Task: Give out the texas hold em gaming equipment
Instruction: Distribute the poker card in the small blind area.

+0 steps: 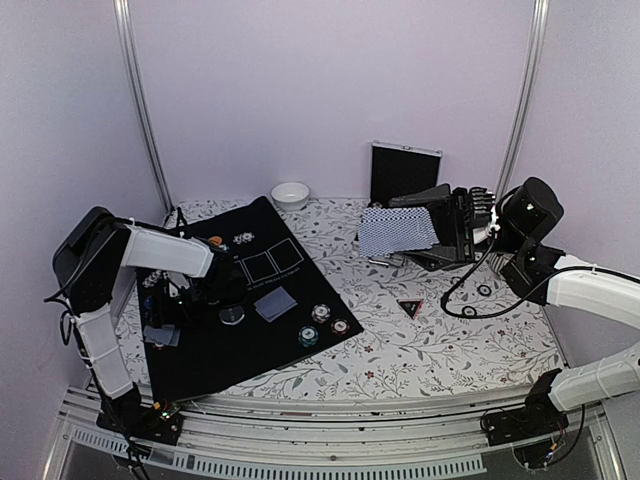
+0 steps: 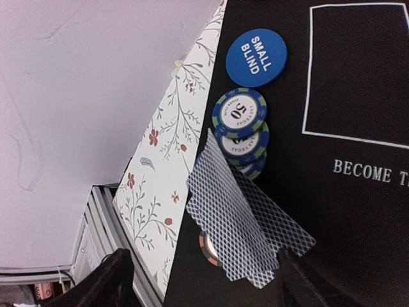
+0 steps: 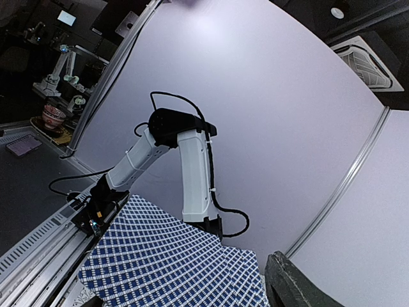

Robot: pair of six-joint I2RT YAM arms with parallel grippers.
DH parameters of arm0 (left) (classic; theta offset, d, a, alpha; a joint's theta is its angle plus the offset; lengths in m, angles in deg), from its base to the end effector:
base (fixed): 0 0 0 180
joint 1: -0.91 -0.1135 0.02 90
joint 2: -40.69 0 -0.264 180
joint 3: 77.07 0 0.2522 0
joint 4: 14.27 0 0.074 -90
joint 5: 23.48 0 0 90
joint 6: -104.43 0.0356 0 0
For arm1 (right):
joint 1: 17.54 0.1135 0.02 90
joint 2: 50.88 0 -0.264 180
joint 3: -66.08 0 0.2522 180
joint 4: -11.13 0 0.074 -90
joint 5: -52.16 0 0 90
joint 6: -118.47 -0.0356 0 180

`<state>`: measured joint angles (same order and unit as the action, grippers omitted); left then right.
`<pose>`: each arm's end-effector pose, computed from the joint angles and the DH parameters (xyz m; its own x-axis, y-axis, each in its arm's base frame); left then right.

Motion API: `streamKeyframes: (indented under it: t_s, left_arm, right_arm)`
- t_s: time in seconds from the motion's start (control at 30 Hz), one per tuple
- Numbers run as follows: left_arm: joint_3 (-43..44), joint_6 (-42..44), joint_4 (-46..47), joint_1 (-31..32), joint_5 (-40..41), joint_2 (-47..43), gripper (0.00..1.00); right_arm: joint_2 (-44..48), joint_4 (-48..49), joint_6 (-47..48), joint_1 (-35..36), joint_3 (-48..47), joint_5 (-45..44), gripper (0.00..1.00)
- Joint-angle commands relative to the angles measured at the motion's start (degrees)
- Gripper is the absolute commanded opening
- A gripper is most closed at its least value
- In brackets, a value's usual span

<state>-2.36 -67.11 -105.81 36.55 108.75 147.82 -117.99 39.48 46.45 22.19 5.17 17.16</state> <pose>0.2208 -0.1289 0.1473 -0.8277 -0.3077 -0.4692 -0.5584 0.5344 0.6345 0.1778 0.1857 0.3651 0.5691 0.2427 -0.7856 -0.8142 0.0327 -0.5797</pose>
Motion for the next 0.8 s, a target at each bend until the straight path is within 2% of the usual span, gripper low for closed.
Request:
streamKeyframes:
  t_s: [0.0,0.1,0.13,0.37,0.47,0.53,0.63,0.7,0.77]
  left_arm:
    - [0.0,0.3,0.5,0.7,0.0,-0.6,0.82]
    - [-0.1,1.4,1.4,0.7,-0.1,-1.6,0.96]
    - [-0.2,2.0,1.9,0.7,-0.2,-2.3,0.98]
    - [1.5,3.5,3.1,0.7,1.6,-9.7,0.98]
    - [3.5,7.0,4.7,1.5,3.8,-14.2,0.98]
    - [4.9,13.1,8.7,2.7,5.4,-17.8,0.98]
    - [5.5,26.6,18.1,5.6,6.0,-26.0,0.98]
    - [3.9,41.6,31.8,7.7,1.4,-33.1,0.98]
    - [-0.3,54.9,49.3,8.7,-9.3,-41.3,0.98]
  right_arm:
    - [1.1,1.6,-0.3,-0.3,0.4,0.2,0.62]
    - [1.1,1.6,-0.4,-0.3,0.4,0.2,0.62]
    - [1.1,1.6,-0.4,-0.3,0.5,0.2,0.62]
    - [1.2,1.6,-0.4,-0.3,0.3,0.3,0.62]
    - [1.1,1.7,-0.4,-0.3,0.3,0.2,0.62]
    - [1.0,1.7,-0.4,-0.3,0.2,0.3,0.62]
    - [0.9,1.7,-0.4,-0.3,0.1,0.3,0.62]
    - [0.9,1.6,-0.4,-0.3,0.1,0.3,0.62]
    - [0.9,1.7,-0.5,-0.3,0.2,0.3,0.62]
